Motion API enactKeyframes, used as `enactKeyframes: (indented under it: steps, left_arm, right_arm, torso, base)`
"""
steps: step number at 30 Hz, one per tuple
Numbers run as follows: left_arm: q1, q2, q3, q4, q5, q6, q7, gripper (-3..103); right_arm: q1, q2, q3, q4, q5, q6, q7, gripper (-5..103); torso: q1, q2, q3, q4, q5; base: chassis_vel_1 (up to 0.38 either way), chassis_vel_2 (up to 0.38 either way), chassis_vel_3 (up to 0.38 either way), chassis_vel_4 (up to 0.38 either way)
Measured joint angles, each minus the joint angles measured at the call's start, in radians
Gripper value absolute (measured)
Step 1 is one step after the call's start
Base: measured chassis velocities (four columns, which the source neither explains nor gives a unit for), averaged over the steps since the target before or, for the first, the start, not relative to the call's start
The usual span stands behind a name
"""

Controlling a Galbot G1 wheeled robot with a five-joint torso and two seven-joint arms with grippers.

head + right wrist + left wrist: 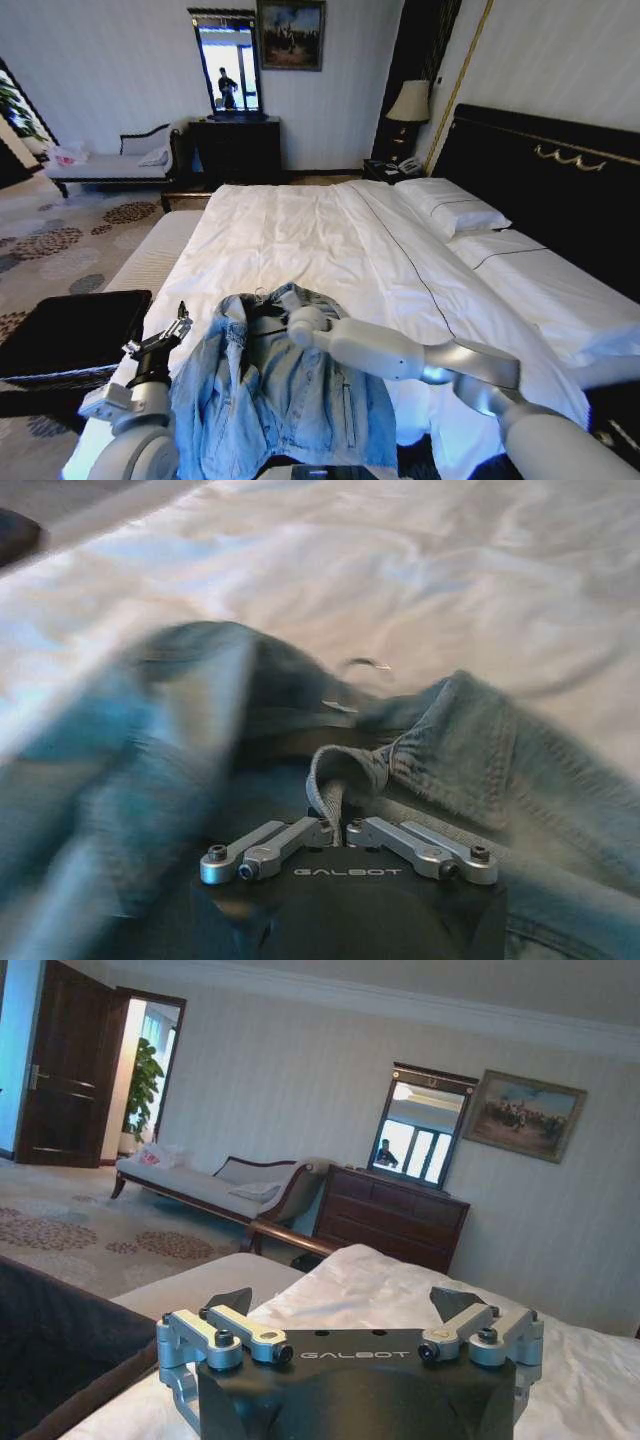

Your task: Pick up the clothes from the bed and hang them on the clothes hanger.

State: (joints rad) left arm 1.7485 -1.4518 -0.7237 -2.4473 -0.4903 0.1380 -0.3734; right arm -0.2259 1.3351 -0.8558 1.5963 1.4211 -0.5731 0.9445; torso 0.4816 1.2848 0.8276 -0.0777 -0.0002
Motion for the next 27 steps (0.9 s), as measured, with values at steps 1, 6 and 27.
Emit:
enactKeyframes:
  steps: [1,6,27]
  left_arm:
    - [0.0,0.0,0.0,0.0,0.0,0.0,0.0,100]
    - [0.003,-0.001,0.001,0.003,0.004,-0.003,-0.014,100]
    - [0.007,0.011,-0.003,0.014,0.024,-0.003,-0.031,100]
  right_arm:
    - [0.0,0.0,0.0,0.0,0.0,0.0,0.0,1]
    - [-0.022,0.072,-0.036,-0.077,-0.033,0.02,0.018,1]
    - [0.024,-0.078,-0.076,0.199,-0.073,0.024,0.08,50]
  torso:
    - [0.0,0.0,0.0,0.0,0.0]
    - [0.0,0.0,0.0,-0.0001,-0.0001]
    - [0.0,0.0,0.0,-0.0005,0.0002]
  base:
    - [0.0,0.0,0.0,0.0]
    - [0.0,0.0,0.0,0.0]
    - [0.0,0.0,0.0,0.0]
